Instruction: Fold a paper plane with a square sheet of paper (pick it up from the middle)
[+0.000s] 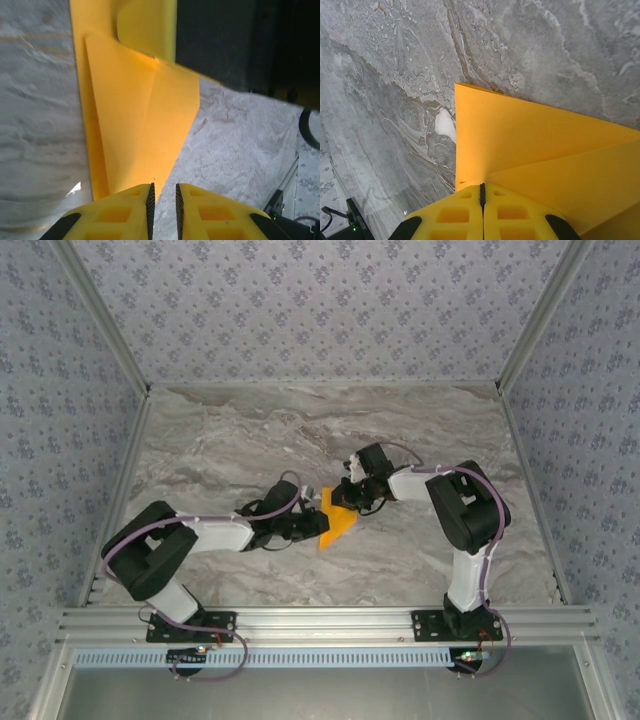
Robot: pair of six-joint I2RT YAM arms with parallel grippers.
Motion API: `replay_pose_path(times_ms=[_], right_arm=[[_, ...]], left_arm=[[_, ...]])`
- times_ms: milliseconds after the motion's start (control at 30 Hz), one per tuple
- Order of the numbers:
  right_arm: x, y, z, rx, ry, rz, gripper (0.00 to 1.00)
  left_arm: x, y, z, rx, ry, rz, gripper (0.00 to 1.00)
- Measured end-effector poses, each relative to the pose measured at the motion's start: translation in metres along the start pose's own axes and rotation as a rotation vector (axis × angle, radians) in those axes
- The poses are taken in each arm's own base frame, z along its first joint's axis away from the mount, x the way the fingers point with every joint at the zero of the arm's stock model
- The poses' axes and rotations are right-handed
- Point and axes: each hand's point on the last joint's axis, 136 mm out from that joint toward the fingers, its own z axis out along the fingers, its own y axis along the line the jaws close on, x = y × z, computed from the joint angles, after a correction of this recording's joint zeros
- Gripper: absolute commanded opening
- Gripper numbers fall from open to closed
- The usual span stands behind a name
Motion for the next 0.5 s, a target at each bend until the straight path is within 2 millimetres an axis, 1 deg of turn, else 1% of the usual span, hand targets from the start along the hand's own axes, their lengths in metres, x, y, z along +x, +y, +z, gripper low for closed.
replay_pose_path(times_ms=[100, 267, 367, 500], right_arm=[[0.000, 0.000, 0.000, 0.000, -0.001, 0.000, 0.08], [0.000, 0.002, -0.004, 0.004, -0.003, 0.002, 0.08], [-0.004, 0.010, -0.013, -0.010, -0.024, -0.004, 0.08], [-0.005, 0.022, -0.027, -0.030, -0.063, -0.012, 0.09]], left_arm=[[-0.006, 0.002, 0.005, -0.013, -0.002, 0.001, 0.16], [-0.004, 0.013, 0.017, -0.046, 0.023, -0.007, 0.14], [-0.001, 0.019, 0.021, -0.062, 0.035, -0.014, 0.14], [0.001, 0.020, 0.021, -0.063, 0.044, -0.017, 0.13]])
